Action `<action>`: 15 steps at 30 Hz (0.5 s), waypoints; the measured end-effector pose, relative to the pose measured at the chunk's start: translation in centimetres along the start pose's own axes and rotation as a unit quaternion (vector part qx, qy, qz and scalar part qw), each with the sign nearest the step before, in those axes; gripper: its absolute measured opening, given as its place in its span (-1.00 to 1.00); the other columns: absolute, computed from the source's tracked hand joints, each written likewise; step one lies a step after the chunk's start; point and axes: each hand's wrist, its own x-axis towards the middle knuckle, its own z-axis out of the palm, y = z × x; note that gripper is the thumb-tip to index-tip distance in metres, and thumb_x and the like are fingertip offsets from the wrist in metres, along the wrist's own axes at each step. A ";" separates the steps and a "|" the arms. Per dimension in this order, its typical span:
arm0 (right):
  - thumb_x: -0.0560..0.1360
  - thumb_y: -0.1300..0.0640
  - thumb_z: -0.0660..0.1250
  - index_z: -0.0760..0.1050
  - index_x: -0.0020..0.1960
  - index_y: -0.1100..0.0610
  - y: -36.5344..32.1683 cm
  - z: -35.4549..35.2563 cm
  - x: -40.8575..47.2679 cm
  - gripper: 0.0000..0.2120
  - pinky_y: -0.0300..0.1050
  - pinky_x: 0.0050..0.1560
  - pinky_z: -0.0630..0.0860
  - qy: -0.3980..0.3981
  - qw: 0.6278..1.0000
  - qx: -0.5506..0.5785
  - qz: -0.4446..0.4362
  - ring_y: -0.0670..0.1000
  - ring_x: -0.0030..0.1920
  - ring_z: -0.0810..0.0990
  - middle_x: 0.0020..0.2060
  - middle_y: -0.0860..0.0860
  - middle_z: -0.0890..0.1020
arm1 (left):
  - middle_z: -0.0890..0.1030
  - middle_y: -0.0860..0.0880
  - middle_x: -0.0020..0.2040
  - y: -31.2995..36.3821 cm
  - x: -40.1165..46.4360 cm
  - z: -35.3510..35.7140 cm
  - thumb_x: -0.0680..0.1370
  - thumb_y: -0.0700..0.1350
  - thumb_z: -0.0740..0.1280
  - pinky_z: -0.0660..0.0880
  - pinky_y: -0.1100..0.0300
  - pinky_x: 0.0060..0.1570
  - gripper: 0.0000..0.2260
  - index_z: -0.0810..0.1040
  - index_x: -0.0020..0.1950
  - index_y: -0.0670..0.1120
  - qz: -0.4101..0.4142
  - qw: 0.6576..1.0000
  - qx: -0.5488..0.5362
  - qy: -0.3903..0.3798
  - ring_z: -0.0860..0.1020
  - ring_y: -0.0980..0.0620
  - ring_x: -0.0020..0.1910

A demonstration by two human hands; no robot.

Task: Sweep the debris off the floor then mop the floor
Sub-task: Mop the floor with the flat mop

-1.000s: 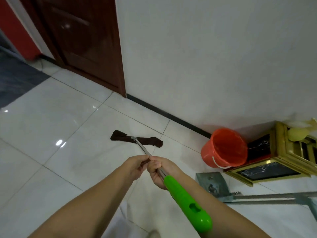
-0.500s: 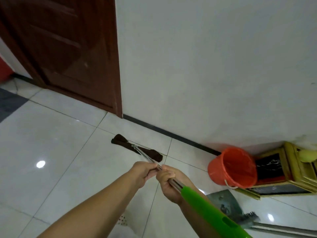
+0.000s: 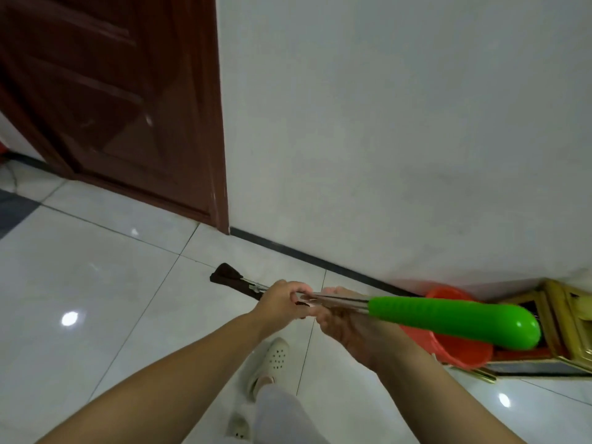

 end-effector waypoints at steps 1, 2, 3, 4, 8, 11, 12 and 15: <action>0.59 0.29 0.17 0.50 0.03 0.31 -0.6 0.3 0.1 -0.84 -0.21 -0.44 0.57 0.029 0.998 -0.044 -0.031 0.02 -0.49 0.56 -0.35 0.20 0.61 | 0.39 0.11 -0.19 0.3 0.8 -0.5 0.42 -0.12 0.48 0.39 0.39 -0.18 -0.82 0.62 -0.01 0.05 0.030 0.997 0.068 0.028 0.45 0.12 -0.25; 0.58 0.31 0.18 0.52 0.08 0.28 -1.3 0.7 0.2 -0.84 -0.17 -0.40 0.58 0.048 0.994 -0.089 -0.051 0.05 -0.44 0.58 -0.32 0.21 0.62 | 0.40 0.12 -0.13 0.7 1.5 -1.1 0.45 -0.09 0.45 0.39 0.38 -0.14 -0.81 0.61 0.04 0.06 0.053 0.989 0.128 0.043 0.47 0.11 -0.19; 0.56 0.33 0.21 0.53 0.11 0.23 -2.0 1.2 0.4 -0.82 -0.12 -0.35 0.60 0.058 0.986 -0.140 -0.064 0.07 -0.37 0.58 -0.28 0.19 0.63 | 0.43 0.11 -0.06 1.2 2.2 -1.8 0.48 -0.07 0.42 0.40 0.35 -0.09 -0.80 0.60 0.10 0.05 0.071 0.980 0.179 0.041 0.49 0.10 -0.12; 0.54 0.35 0.24 0.54 0.13 0.18 -2.7 1.7 0.9 -0.78 -0.09 -0.30 0.62 0.063 0.976 -0.195 -0.075 0.07 -0.30 0.58 -0.25 0.15 0.63 | 0.47 0.08 0.01 1.7 3.0 -2.5 0.50 -0.05 0.39 0.41 0.31 -0.06 -0.77 0.58 0.16 0.03 0.090 0.969 0.228 0.030 0.51 0.08 -0.05; 0.48 0.11 0.34 0.53 0.00 -0.11 -6.3 4.2 4.3 -0.84 -0.04 -0.06 0.63 0.096 0.868 -0.454 -0.175 -0.11 -0.19 0.58 -0.19 -0.12 0.61 | 0.60 0.02 0.12 4.3 6.2 -5.6 0.54 -0.06 0.32 0.46 0.24 0.04 -0.76 0.57 0.20 0.03 0.124 0.948 0.295 0.002 0.56 0.03 0.09; 0.46 0.01 0.37 0.46 -0.13 -0.16 -9.8 5.9 7.2 -0.89 -0.01 -0.01 0.60 0.104 0.832 -0.491 -0.237 -0.08 -0.16 0.62 -0.16 -0.11 0.62 | 0.63 0.02 0.08 6.7 8.7 -8.1 0.53 -0.05 0.33 0.33 0.34 -0.11 -0.80 0.57 0.15 0.01 0.139 0.930 0.337 0.039 0.57 0.03 0.08; 0.46 0.02 0.37 0.45 -0.15 -0.17 -10.9 6.3 8.2 -0.88 0.02 0.00 0.60 0.103 0.833 -0.483 -0.250 -0.05 -0.12 0.63 -0.13 -0.08 0.62 | 0.64 0.02 0.07 7.4 9.7 -8.9 0.52 -0.04 0.34 0.30 0.34 -0.14 -0.79 0.57 0.15 0.00 0.147 0.929 0.336 0.048 0.58 0.03 0.06; 0.48 0.01 0.35 0.45 -0.11 -0.15 -14.5 7.9 10.3 -0.92 0.05 -0.02 0.60 0.100 0.808 -0.499 -0.295 -0.02 -0.07 0.62 -0.08 -0.04 0.61 | 0.65 -0.02 0.01 9.7 12.3 -11.2 0.51 -0.01 0.36 0.35 0.27 -0.17 -0.78 0.57 0.11 -0.05 0.155 0.925 0.341 0.064 0.57 0.01 -0.04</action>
